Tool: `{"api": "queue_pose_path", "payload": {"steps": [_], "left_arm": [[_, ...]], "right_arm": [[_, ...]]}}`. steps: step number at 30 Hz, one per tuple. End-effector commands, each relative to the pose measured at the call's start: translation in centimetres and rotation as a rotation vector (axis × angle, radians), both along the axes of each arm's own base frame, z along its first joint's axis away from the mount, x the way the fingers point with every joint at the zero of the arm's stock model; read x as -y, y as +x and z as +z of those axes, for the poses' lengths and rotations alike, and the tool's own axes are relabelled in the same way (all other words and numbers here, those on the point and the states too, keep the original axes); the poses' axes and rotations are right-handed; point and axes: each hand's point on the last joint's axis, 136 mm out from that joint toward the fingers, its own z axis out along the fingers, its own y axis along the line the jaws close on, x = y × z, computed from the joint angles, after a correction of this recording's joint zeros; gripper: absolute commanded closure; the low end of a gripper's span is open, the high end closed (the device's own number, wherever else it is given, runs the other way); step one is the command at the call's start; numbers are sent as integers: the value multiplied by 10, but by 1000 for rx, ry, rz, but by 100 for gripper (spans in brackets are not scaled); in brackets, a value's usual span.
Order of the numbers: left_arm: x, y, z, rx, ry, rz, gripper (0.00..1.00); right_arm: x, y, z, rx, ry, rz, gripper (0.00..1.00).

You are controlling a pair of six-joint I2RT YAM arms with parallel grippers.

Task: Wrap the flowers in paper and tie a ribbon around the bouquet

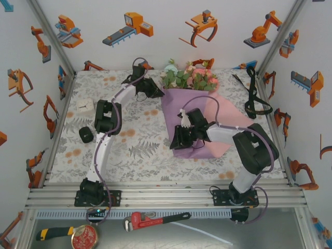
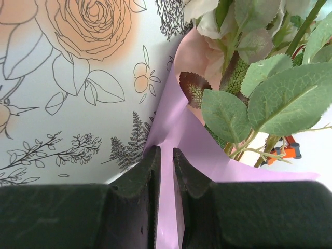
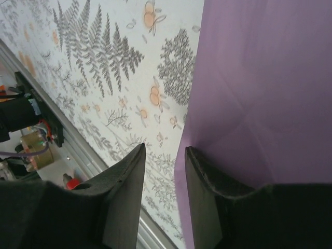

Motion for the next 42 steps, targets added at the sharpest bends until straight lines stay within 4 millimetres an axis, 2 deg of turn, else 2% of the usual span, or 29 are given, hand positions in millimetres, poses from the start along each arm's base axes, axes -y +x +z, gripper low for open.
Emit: {"api": "queue_pose_path", "payload": {"steps": [1, 5, 7, 10, 14, 17, 21, 25, 28, 31, 34, 37, 39, 42], "left_arm": [[-22, -1, -34, -42, 100, 23, 78], [-21, -1, -29, -32, 96, 11, 78], [-20, -2, -27, -31, 95, 4, 78], [-20, -2, -18, -18, 97, -4, 78], [-21, -3, 6, 3, 91, -1, 76], [-26, -9, 37, 24, 97, 20, 72], [-38, -26, 79, 67, 94, 61, 63], [-39, -52, 114, 118, 69, 59, 61], [-17, -75, 125, 128, 23, -7, 62], [20, -103, 120, 105, 6, -117, 64], [57, -128, 100, 76, 31, -230, 67], [88, -140, 90, 73, 29, -296, 69], [103, -143, 85, 78, 36, -324, 70], [122, -144, 72, 70, 37, -351, 70]], "right_arm": [[-1, 2, 30, 39, 70, -24, 60], [19, 11, 38, 61, 97, -120, 60], [28, 10, 31, 53, 89, -147, 60], [38, -4, 10, 23, 50, -130, 61], [55, -21, -22, -26, -17, -107, 61], [60, -19, -26, -38, -9, -120, 61], [52, -10, -5, -17, 30, -115, 61], [47, 7, 40, 83, 70, -134, 57], [49, 20, 74, 172, 95, -167, 50], [64, 40, 103, 251, 110, -255, 44], [99, 64, 126, 333, 75, -402, 36], [157, 79, 137, 401, -31, -598, 23], [198, 82, 135, 434, -124, -710, 18], [266, 79, 122, 421, -277, -876, 15]]}}
